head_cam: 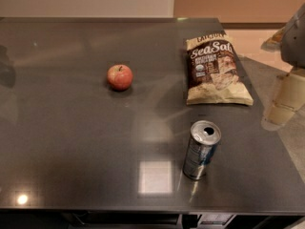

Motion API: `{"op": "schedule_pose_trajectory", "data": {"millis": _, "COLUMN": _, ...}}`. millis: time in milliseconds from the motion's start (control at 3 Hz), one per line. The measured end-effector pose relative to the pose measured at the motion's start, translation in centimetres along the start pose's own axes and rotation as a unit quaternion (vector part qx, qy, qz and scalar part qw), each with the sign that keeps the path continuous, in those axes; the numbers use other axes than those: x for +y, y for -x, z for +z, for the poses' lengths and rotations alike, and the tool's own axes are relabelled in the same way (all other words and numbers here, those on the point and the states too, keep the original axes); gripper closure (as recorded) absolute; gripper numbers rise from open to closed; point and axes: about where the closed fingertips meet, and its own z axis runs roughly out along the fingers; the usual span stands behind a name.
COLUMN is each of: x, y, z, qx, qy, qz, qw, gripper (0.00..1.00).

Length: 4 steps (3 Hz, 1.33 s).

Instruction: Move apple near brown chip bag

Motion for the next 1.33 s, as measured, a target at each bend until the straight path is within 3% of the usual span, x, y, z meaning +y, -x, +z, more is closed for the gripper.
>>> {"op": "schedule_pose_trajectory", "data": {"millis": 667, "x": -0.7, "y": 1.0, "z": -0.2, "qx": -0.011, "qy": -0.006, "qz": -0.002, "qw": 0.9999, "gripper": 0.00}}
{"op": "schedule_pose_trajectory", "data": {"millis": 1000, "x": -2.6, "y": 3.8, "z": 0.4, "qx": -0.026, "qy": -0.008, "qz": -0.016, "qw": 0.9995, "gripper": 0.00}}
{"op": "schedule_pose_trajectory", "data": {"millis": 1333, "x": -5.3, "y": 8.1, "z": 1.8, "qx": -0.052, "qy": -0.004, "qz": -0.036, "qw": 0.9980, "gripper": 0.00}}
